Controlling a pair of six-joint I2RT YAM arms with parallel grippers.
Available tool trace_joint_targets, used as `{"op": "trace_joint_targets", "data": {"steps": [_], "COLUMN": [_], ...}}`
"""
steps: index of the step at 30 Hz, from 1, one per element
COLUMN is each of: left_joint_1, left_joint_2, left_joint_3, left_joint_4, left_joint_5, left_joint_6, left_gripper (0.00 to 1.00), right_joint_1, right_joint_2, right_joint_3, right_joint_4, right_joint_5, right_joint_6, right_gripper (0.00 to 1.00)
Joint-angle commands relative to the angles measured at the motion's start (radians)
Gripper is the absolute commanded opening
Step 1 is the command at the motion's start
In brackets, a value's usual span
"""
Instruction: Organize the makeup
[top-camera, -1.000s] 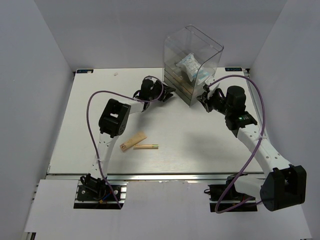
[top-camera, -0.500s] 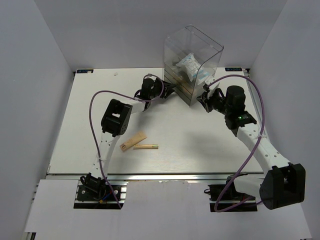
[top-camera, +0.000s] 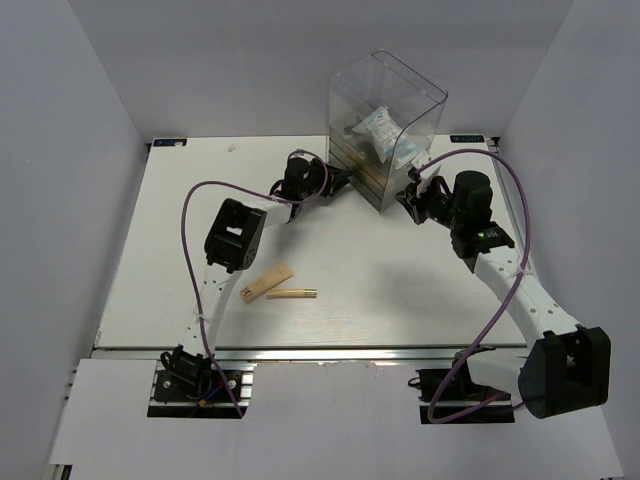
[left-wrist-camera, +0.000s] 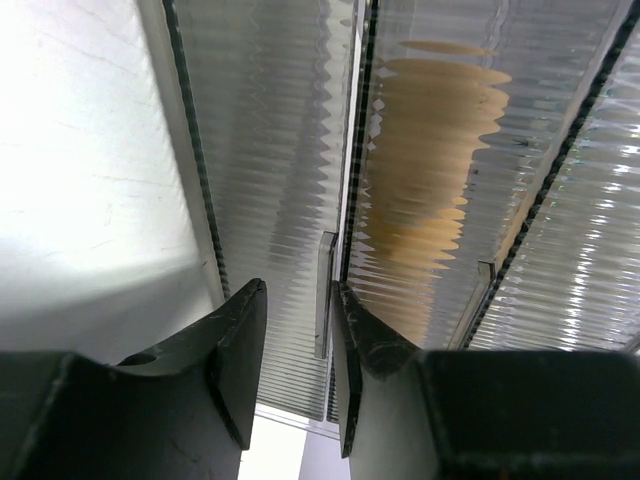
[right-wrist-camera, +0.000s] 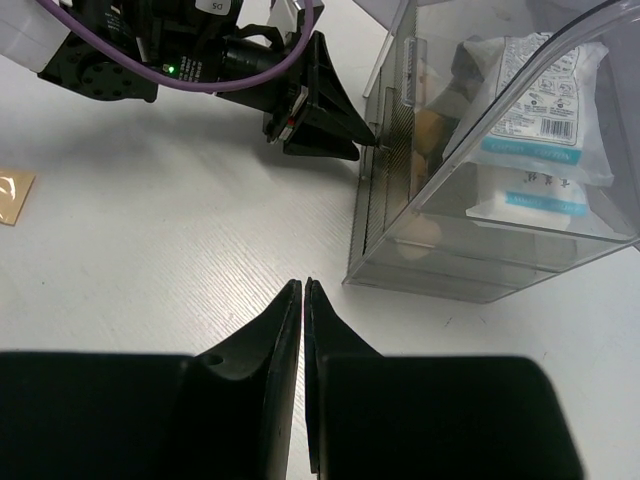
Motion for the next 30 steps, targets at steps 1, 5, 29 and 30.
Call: {"op": "trace_joint_targets", "data": {"steps": [1,5,29,30], "left_joint_1": [-0.007,-0.007,-0.009,-0.004], "left_joint_2": [0.012,0.016,-0.021,-0.031], "left_joint_3": [0.043,0.037,-0.089,-0.113], "left_joint_4": [-0.003,0.006,0.16,0.163], "left_joint_5": [-0.031,-0.048,-0.069,-0.066], "left_joint_6": [-0.002,-0.002,-0.057,-0.045], "left_gripper": [0.41,0.36,0.0,0.0], "right_joint_1": [-0.007,-0.009,-0.012,-0.01], "right_joint_2": [0.005,0.005,0.0,0.0], "right_joint_3": [0.03,0.03,0.023,0.021], "right_joint_4": [0.021,0.018,0.01,0.009], "right_joint_5": [-0.018,-0.019,-0.029,-0.032], "right_joint_6": [0.0,0.002,0.005,0.005], "right_gripper": [0.1,0.1,0.1,0.1]}}
